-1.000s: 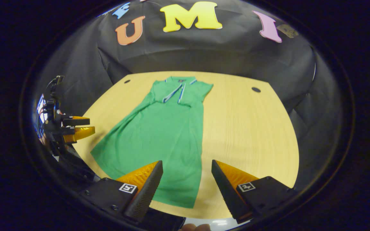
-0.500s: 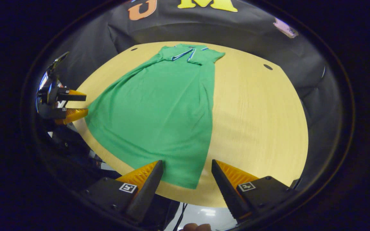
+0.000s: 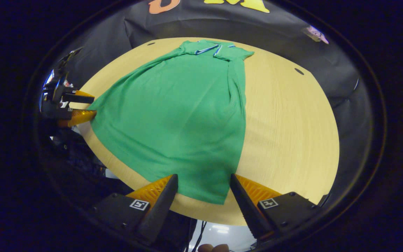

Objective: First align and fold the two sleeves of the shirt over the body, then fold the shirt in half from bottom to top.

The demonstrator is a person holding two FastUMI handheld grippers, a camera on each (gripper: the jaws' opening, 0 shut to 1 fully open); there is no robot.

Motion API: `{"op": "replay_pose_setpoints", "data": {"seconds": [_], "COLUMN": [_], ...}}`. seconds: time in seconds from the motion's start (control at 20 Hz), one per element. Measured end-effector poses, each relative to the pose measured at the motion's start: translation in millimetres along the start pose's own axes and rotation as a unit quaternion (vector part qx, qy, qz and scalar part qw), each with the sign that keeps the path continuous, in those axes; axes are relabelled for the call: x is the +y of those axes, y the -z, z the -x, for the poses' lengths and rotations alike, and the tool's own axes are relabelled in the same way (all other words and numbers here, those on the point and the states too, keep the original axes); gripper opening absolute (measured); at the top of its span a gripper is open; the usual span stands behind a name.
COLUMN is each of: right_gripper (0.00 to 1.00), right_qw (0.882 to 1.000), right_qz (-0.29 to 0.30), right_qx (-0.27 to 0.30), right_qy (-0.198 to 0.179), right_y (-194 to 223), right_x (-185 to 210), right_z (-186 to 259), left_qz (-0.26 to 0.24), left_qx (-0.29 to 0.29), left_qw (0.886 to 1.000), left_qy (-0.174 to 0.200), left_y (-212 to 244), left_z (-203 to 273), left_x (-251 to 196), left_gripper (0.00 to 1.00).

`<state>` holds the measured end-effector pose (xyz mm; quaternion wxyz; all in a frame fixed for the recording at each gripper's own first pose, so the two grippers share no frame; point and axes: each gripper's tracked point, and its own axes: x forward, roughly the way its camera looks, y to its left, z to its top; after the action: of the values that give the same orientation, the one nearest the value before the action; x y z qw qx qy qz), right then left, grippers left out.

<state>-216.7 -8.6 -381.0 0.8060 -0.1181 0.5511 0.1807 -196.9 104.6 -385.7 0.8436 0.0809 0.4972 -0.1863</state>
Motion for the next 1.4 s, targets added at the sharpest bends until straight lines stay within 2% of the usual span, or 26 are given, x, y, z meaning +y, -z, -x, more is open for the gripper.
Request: {"op": "replay_pose_setpoints", "data": {"seconds": [0.1, 0.15, 0.25, 0.3, 0.35, 0.4, 0.45, 0.55, 0.6, 0.65, 0.7, 0.9, 1.1, 1.4], "right_gripper": [0.96, 0.89, 0.82, 0.8, 0.52, 0.45, 0.45, 0.07, 0.07, 0.07, 0.02, 0.02, 0.02, 0.02], "right_qw": [1.0, 1.0, 1.0, 1.0, 1.0, 1.0, 1.0, 1.0, 1.0, 0.999, 0.999, 0.996, 0.988, 0.977], "right_qz": [0.009, 0.011, 0.007, 0.003, 0.002, 0.005, -0.003, -0.024, -0.028, -0.039, -0.045, -0.077, -0.125, -0.162], "right_qx": [-0.003, -0.003, -0.001, -0.003, -0.001, -0.001, -0.01, -0.001, 0.002, 0.002, 0.002, -0.006, -0.037, -0.098], "right_qy": [-0.004, -0.004, -0.006, -0.004, -0.002, -0.004, -0.002, -0.005, -0.008, -0.009, -0.014, -0.045, -0.078, -0.099], "right_y": [-1, -1, 0, -3, 0, -2, -5, -4, -5, -4, -7, -19, -45, -109], "right_x": [2, 4, 6, 7, 8, 8, 7, 7, 7, 8, 7, 8, 2, -15], "right_z": [-1, -3, -1, 1, -2, -2, -3, -3, -1, -8, -3, 11, 37, 65], "left_qz": [0.024, 0.023, 0.012, 0.007, -0.003, -0.016, -0.03, -0.034, -0.03, -0.018, -0.01, 0.015, 0.014, 0.02], "left_qx": [-0.013, -0.016, -0.016, -0.013, -0.012, -0.01, -0.011, -0.01, -0.01, -0.009, -0.006, -0.012, -0.043, -0.105], "left_qw": [1.0, 1.0, 1.0, 1.0, 1.0, 0.999, 0.999, 0.999, 0.999, 0.999, 0.999, 0.997, 0.995, 0.991], "left_qy": [0.007, 0.007, 0.008, 0.012, 0.018, 0.028, 0.026, 0.015, 0.019, 0.028, 0.039, 0.068, 0.086, 0.082], "left_y": [0, 0, 0, -1, 0, 0, -5, -7, -8, -9, -9, -19, -40, -107], "left_z": [0, -5, -9, -10, -7, -8, -8, -8, -9, -9, -9, 4, 30, 47], "left_x": [-2, -7, -12, -14, -19, -26, -29, -27, -27, -28, -29, -26, -23, -2], "left_gripper": [0.97, 0.97, 0.97, 0.9, 0.86, 0.73, 0.64, 0.17, 0.09, 0.07, 0.04, 0.03, 0.04, 0.04]}}
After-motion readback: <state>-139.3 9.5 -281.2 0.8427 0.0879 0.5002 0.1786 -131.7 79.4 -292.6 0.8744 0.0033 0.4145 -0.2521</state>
